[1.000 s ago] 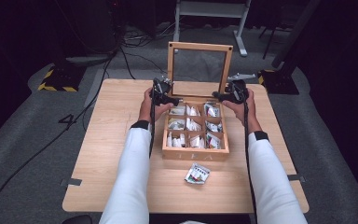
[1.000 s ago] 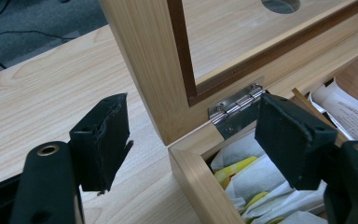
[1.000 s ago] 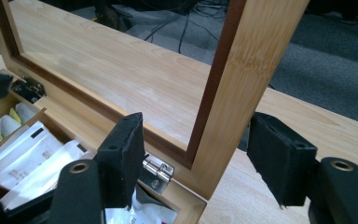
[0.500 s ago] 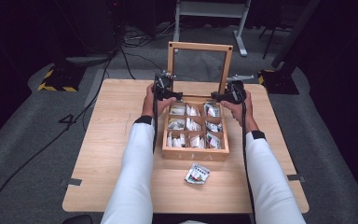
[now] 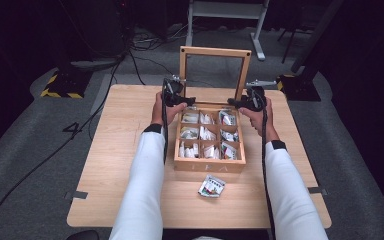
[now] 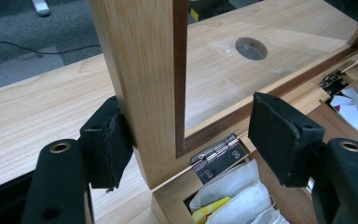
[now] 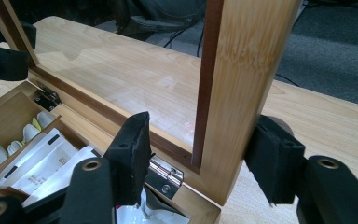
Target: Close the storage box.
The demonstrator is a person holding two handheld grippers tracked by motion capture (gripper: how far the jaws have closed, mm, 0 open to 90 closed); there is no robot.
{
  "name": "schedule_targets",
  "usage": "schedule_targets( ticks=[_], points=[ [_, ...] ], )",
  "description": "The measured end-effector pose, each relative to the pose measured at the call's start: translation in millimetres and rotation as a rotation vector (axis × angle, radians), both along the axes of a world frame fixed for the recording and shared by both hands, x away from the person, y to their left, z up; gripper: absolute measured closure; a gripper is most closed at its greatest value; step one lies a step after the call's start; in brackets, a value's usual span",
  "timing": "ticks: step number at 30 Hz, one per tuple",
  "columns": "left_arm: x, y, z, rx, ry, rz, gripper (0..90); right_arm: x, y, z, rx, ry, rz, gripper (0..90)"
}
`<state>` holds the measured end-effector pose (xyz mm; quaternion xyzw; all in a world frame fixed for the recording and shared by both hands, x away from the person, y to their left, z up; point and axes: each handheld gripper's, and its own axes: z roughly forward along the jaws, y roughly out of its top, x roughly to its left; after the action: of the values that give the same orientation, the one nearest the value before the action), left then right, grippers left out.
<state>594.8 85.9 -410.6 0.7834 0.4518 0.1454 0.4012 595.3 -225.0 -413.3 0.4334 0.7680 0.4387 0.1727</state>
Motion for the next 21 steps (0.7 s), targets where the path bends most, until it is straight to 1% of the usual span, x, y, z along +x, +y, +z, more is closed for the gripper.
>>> schedule_targets(
  ticks=[2, 5, 8, 12, 13, 14, 16, 17, 19, 21],
  points=[
    [-0.8, 0.9, 0.3, 0.002, -0.007, -0.005, 31.7, -0.9, -0.1, 0.2, -0.003, -0.007, -0.001, 44.2],
    [-3.5, 3.8, 0.4, -0.012, -0.015, -0.010, 34.4, -3.3, -1.7, 1.0, -0.008, -0.021, 0.003, 47.4],
    [-6.7, 3.7, 1.4, -0.008, -0.028, -0.016, 34.8, -5.7, -1.8, 2.2, -0.018, -0.035, 0.007, 48.7],
    [-10.2, 5.8, 3.3, -0.018, -0.041, -0.026, 36.2, -9.5, -1.9, 4.5, -0.016, -0.052, 0.010, 49.7],
    [-10.8, 6.5, 4.3, -0.018, -0.051, -0.031, 36.6, -10.5, -1.7, 5.4, -0.010, -0.054, 0.010, 49.9],
    [-11.9, 6.8, 5.7, -0.027, -0.058, -0.030, 37.6, -11.5, -1.4, 6.7, -0.009, -0.056, 0.012, 49.0],
    [-13.8, 7.4, 9.4, -0.031, -0.071, -0.031, 40.4, -12.8, 0.1, 9.1, -0.027, -0.061, 0.025, 48.0],
    [-14.4, 6.9, 10.6, -0.019, -0.081, -0.033, 40.2, -13.4, 0.8, 9.8, -0.033, -0.061, 0.026, 48.1],
    [-15.4, 6.5, 12.1, -0.012, -0.087, -0.033, 40.3, -14.6, 1.1, 10.7, -0.044, -0.064, 0.022, 48.9],
    [-16.0, 7.6, 13.6, -0.014, -0.091, -0.039, 40.9, -15.5, 0.1, 10.8, -0.034, -0.064, 0.020, 48.9]
  ],
)
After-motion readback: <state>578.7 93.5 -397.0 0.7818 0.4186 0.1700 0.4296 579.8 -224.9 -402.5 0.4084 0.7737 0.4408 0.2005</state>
